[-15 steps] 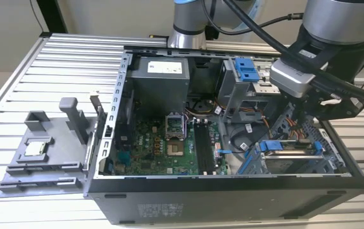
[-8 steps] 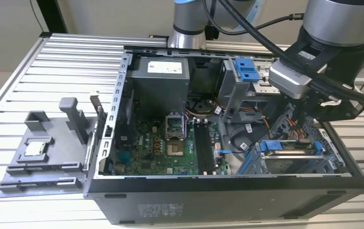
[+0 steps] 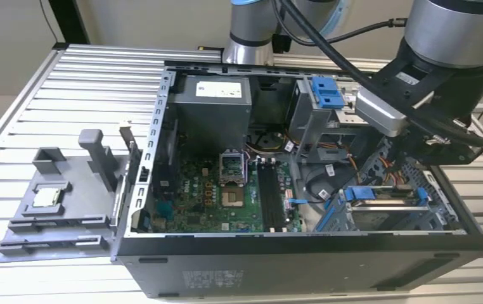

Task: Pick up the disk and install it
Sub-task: 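Insert the second disk wire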

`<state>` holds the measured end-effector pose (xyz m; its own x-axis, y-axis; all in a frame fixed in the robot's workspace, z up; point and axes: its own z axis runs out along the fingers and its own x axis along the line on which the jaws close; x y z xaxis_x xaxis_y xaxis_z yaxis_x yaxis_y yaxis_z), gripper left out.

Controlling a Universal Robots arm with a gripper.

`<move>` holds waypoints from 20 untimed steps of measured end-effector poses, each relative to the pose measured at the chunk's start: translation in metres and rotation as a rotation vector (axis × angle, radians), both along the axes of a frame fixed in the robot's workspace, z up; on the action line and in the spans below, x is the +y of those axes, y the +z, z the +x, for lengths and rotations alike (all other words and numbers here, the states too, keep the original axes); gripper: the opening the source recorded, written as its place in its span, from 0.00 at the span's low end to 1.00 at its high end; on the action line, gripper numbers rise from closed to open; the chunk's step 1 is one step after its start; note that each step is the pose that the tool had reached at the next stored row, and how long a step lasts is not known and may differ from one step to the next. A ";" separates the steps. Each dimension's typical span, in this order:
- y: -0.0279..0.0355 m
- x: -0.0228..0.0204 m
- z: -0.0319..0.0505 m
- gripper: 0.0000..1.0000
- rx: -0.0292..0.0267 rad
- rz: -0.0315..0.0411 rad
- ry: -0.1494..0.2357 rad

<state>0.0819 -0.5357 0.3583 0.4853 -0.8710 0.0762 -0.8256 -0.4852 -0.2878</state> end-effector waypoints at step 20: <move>-0.0032 -0.0073 -0.0038 0.00 0.0038 -0.0002 -0.141</move>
